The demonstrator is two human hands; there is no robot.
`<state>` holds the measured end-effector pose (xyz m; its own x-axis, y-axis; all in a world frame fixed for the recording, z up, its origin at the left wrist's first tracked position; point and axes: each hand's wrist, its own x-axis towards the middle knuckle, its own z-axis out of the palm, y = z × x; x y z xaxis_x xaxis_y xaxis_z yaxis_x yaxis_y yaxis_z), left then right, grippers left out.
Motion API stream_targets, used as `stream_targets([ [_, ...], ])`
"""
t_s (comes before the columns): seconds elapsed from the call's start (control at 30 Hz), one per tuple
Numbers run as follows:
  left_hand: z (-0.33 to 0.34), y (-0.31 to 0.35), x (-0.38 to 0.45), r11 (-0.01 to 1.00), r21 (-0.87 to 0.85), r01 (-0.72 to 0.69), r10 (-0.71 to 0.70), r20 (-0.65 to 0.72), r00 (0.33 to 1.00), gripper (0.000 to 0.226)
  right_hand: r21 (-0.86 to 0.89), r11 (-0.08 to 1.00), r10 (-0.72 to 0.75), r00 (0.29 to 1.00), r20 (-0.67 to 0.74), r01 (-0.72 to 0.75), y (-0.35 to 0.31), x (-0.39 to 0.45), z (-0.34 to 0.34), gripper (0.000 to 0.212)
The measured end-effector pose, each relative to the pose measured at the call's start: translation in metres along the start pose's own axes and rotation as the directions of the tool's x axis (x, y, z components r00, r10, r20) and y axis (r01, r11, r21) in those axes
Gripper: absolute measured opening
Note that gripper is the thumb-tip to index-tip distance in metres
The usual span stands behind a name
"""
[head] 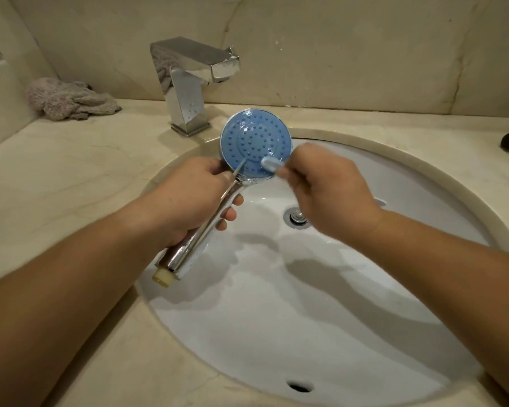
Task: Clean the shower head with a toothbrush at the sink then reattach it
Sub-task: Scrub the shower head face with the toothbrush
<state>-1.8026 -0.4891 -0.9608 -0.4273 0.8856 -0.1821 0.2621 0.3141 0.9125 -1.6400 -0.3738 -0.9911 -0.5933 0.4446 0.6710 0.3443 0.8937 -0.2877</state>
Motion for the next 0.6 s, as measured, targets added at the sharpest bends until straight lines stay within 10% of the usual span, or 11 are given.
stream_targets([
  [0.6,0.003,0.002,-0.002,0.998,0.059,-0.021,0.021,0.004,1.0,0.026,0.043,0.988,0.148,0.987,-0.069,-0.145,0.023,0.008,-0.001,0.025],
])
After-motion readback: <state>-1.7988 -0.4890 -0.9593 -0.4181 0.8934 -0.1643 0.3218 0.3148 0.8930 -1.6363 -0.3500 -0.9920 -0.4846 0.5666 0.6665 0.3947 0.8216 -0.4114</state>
